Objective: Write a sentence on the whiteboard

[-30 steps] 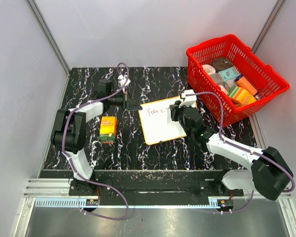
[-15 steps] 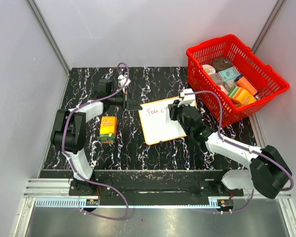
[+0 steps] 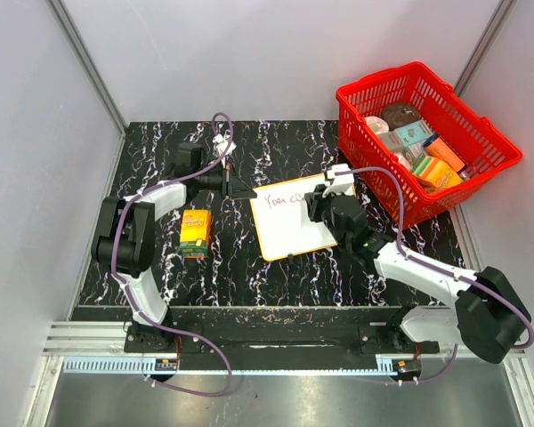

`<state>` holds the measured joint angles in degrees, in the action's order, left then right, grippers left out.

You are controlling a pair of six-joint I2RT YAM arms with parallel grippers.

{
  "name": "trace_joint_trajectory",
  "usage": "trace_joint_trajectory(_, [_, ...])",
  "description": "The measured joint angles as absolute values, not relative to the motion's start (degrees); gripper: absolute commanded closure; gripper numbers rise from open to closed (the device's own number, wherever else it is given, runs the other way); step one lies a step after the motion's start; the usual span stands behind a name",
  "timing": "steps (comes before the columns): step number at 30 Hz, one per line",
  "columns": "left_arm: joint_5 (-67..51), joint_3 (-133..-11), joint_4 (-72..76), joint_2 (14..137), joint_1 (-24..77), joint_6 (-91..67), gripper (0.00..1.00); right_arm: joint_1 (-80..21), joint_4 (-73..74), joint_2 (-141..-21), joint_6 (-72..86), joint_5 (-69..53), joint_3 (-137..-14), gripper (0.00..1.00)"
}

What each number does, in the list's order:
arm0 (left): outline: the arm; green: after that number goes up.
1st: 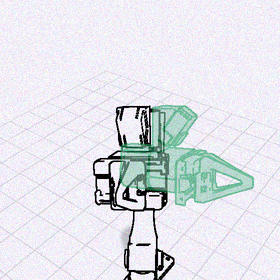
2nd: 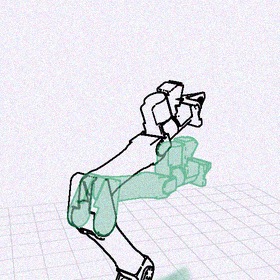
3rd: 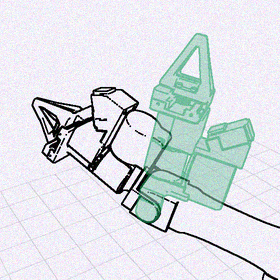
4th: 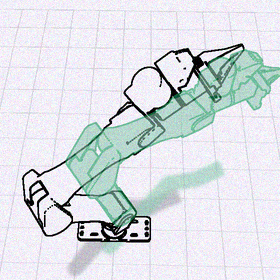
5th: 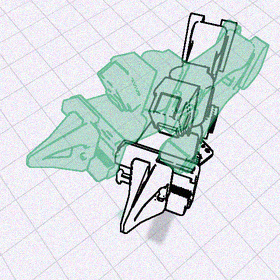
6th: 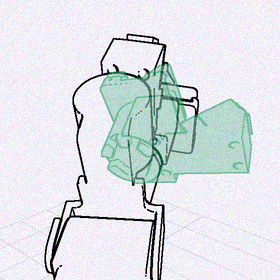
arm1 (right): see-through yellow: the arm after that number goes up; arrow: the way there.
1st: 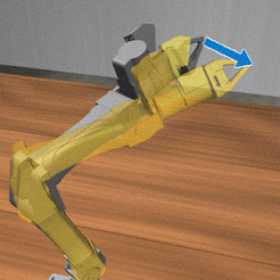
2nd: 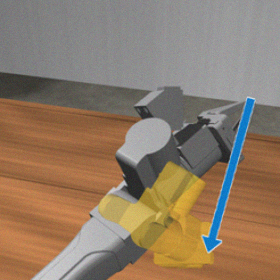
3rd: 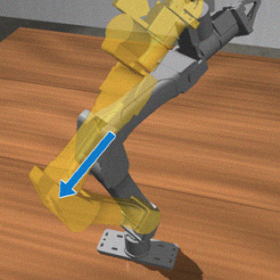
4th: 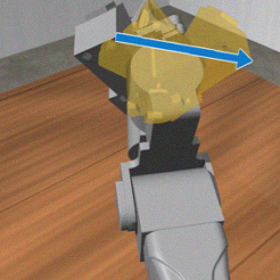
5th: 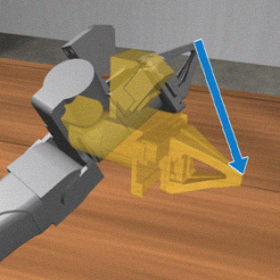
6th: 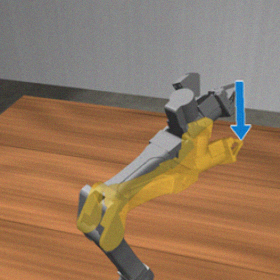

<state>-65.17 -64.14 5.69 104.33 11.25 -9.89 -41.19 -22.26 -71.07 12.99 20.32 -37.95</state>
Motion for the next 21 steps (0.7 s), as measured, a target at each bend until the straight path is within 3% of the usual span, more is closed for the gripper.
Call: trace_joint_trajectory(21, [-65.1, -64.2, 5.7, 104.3, 11.3, -9.8, 1.0, -41.1, -21.5, -71.5, 12.9, 22.0, -39.3, 1.0])
